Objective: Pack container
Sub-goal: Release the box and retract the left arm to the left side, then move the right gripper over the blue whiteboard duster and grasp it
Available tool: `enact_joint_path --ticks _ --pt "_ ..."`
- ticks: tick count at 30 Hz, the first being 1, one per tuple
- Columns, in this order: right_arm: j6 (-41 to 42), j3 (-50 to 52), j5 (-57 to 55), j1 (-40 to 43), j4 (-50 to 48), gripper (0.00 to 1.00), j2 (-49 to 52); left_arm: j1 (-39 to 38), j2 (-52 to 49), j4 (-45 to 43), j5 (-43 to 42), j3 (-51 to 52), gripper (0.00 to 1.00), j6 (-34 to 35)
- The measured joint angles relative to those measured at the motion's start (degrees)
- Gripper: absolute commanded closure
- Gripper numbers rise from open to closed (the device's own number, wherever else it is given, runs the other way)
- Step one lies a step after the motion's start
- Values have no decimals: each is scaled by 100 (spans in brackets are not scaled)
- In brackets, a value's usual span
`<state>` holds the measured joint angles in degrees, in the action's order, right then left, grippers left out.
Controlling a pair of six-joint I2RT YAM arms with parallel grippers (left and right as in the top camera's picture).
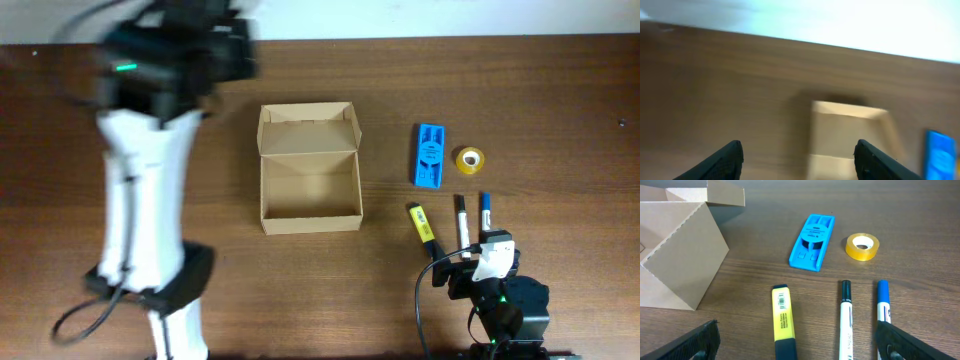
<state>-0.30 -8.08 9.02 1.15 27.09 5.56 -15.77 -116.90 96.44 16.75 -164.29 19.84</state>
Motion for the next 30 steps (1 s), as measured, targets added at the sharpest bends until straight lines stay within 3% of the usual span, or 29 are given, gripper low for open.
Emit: enact_joint_path --ticks 6,12,17,20,21,30 --pt "0 0 2 0 0 1 0 1008 802 2 63 1867 24 -271" --pt "-2 0 2 0 0 1 0 1897 890 -31 70 3783 22 -367" --pt "4 0 2 0 0 1 0 2566 890 -732 -50 4900 22 -584" --pt "2 0 0 0 0 1 0 2861 890 -1106 -332 5313 18 -881" --pt "0 0 2 0 0 1 -2 2959 890 -1202 -426 5442 0 -977" --pt "-2 0 2 0 0 1 0 3224 890 -1421 -737 5812 0 -1241"
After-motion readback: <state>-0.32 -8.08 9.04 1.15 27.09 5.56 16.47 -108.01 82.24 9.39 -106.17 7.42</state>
